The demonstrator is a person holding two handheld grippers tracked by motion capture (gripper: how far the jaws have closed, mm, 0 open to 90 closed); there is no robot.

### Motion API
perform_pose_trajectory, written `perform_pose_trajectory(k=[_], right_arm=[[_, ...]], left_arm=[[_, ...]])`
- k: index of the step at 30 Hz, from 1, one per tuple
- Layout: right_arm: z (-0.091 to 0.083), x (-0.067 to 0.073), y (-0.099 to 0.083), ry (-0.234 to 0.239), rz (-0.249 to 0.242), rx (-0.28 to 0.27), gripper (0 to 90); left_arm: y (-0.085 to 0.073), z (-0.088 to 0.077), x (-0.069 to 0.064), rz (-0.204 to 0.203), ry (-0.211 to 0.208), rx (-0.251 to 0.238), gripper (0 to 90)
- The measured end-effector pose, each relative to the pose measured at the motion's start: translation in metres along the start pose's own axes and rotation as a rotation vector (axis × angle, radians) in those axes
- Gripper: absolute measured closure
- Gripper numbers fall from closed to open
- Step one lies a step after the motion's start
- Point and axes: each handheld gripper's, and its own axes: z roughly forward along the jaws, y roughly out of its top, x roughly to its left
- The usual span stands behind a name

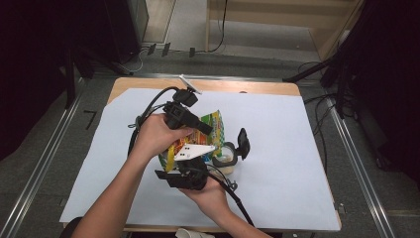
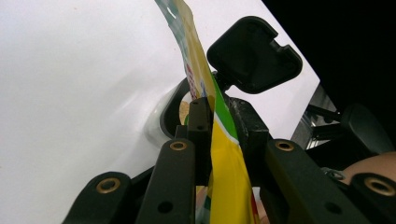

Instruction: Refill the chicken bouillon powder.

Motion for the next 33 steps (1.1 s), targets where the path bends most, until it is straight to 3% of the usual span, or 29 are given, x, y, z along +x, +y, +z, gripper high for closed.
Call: perform_pose_trajectory(k=[6,19,33], right_arm=[[0.002,-0.001,0.000,-0.001,-0.009,-0.002,66.4],[0.000,0.003,-0.004,0.014,0.009,-0.027,67.4],[0.001,0.004,-0.006,0.011,-0.002,-0.021,67.5]], left_arm=[[-0.002,-0.001,0.002,-0.002,-0.006,-0.011,79.3],[-0.006,-0.002,-0.011,0.036,0.017,-0.015,78.2],[-0.010,-0.002,-0.010,0.030,0.006,-0.029,78.1]])
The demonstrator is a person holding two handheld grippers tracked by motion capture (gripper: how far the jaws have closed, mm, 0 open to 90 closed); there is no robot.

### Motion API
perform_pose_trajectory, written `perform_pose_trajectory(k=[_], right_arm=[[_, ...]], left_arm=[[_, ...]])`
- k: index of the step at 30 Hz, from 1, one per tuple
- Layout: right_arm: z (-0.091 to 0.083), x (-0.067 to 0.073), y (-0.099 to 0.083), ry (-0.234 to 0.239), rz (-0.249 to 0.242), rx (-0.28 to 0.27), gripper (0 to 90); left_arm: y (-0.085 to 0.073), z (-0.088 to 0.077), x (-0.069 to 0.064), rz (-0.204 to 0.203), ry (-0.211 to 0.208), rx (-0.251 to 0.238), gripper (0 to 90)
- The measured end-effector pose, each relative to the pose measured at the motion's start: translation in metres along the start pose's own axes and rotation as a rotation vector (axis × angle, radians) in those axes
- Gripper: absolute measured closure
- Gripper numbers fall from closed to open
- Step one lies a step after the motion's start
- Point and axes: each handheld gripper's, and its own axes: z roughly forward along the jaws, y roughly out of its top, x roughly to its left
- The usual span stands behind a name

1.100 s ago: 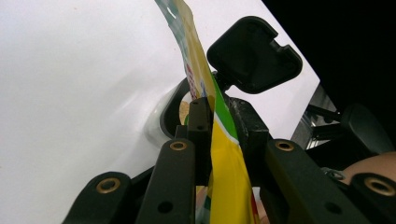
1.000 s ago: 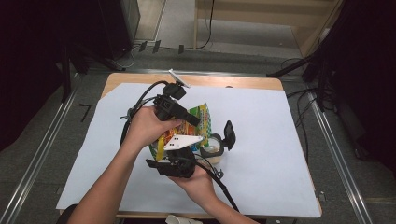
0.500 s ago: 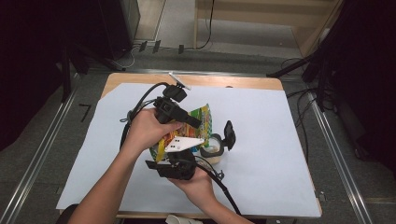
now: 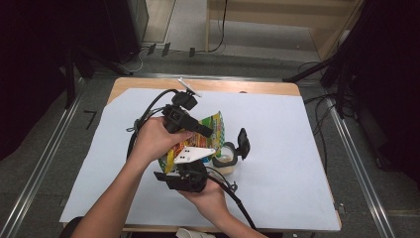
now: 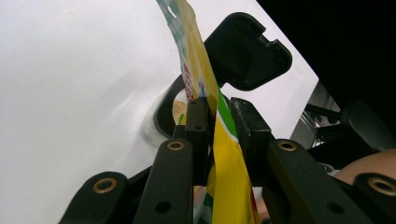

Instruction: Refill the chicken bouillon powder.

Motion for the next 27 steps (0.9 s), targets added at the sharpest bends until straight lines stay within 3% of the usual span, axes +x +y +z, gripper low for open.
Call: perform_pose_trajectory(k=[27], right_arm=[[-0.0004,0.0011,-0.0002,-0.004,-0.013,0.003,67.8]], left_arm=[[-0.0011,-0.0010,-0.0007,0.003,-0.006,-0.005,78.1]])
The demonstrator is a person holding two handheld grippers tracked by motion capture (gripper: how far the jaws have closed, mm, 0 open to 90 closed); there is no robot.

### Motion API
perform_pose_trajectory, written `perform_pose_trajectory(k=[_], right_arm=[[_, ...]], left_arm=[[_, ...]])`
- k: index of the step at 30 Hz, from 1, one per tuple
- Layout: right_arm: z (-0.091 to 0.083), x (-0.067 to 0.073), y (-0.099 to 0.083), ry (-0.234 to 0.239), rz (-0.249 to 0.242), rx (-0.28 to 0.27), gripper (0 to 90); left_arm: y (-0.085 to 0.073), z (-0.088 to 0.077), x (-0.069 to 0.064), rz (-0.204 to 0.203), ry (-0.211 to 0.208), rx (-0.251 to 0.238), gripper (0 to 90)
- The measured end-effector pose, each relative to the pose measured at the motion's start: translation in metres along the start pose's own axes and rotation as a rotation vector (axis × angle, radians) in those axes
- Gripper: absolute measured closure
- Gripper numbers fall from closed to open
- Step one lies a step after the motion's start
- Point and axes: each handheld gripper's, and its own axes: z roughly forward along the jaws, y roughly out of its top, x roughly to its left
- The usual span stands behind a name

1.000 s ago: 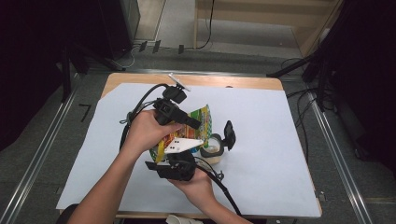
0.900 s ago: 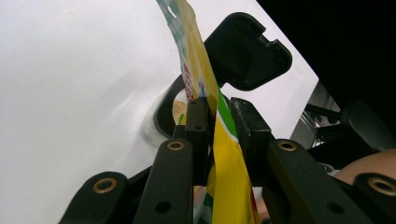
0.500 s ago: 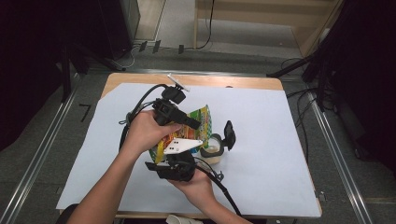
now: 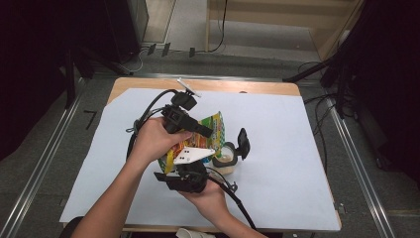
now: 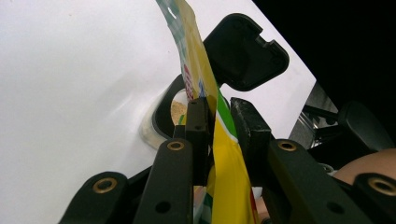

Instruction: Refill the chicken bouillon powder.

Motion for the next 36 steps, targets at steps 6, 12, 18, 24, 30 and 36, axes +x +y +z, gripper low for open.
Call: perform_pose_trajectory(k=[6,12,18,24,30,36], right_arm=[[0.0001,0.0000,-0.0001,0.000,-0.001,0.000,67.8],[-0.0001,0.0000,-0.0004,-0.002,-0.004,-0.002,67.9],[0.0003,0.0004,-0.0005,0.001,0.002,-0.004,67.9],[0.0001,0.0007,-0.0009,0.002,0.000,-0.005,68.1],[0.0002,0.0008,-0.0014,-0.001,-0.003,-0.008,68.2],[0.0003,0.0008,-0.0014,-0.001,-0.003,-0.008,68.3]], left_arm=[[0.0000,-0.0001,0.0001,-0.001,0.000,0.000,78.2],[0.0000,0.0000,-0.0003,-0.001,-0.001,0.000,78.2],[-0.0001,0.0001,-0.0007,0.000,0.002,0.001,78.1],[-0.0003,0.0005,-0.0025,0.002,0.007,0.003,78.2],[-0.0003,0.0008,-0.0037,0.004,0.008,0.002,78.1],[-0.0004,0.0007,-0.0039,0.004,0.010,0.001,78.1]])
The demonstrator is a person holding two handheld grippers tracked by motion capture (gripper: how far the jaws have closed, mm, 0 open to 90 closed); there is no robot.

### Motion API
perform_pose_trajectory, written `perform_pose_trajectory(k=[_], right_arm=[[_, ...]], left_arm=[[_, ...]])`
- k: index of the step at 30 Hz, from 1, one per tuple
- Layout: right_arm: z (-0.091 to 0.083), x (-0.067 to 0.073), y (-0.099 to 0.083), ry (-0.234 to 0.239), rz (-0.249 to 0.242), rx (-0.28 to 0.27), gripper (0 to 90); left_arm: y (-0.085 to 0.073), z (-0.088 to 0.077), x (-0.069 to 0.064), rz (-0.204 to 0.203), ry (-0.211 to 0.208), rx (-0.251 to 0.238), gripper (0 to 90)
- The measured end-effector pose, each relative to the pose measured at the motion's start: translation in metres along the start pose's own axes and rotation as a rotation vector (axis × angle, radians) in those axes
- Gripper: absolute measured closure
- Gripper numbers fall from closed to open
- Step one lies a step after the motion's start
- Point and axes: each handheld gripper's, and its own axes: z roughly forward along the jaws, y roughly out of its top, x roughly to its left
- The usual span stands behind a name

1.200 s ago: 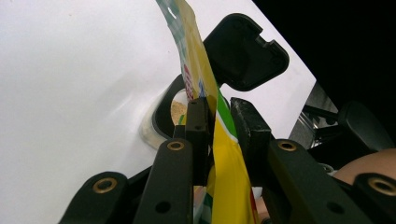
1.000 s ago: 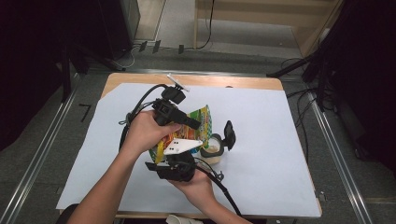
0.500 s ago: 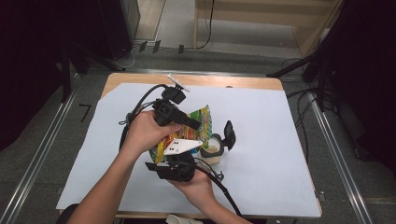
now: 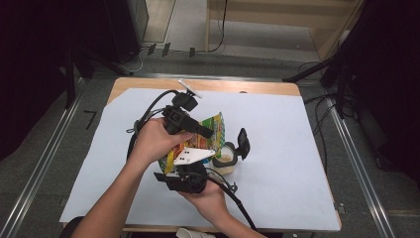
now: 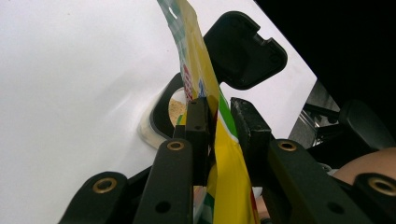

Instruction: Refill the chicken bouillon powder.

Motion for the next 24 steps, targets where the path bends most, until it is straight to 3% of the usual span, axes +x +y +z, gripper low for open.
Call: perform_pose_trajectory(k=[15,24], right_arm=[[0.0000,0.0015,-0.0023,-0.005,-0.005,-0.014,68.8],[-0.0016,0.0016,-0.0013,-0.001,0.008,-0.016,68.5]], left_arm=[[-0.0003,0.0008,-0.0033,0.007,0.003,0.010,77.8],[0.0003,0.0003,0.0031,-0.013,-0.013,0.005,77.7]])
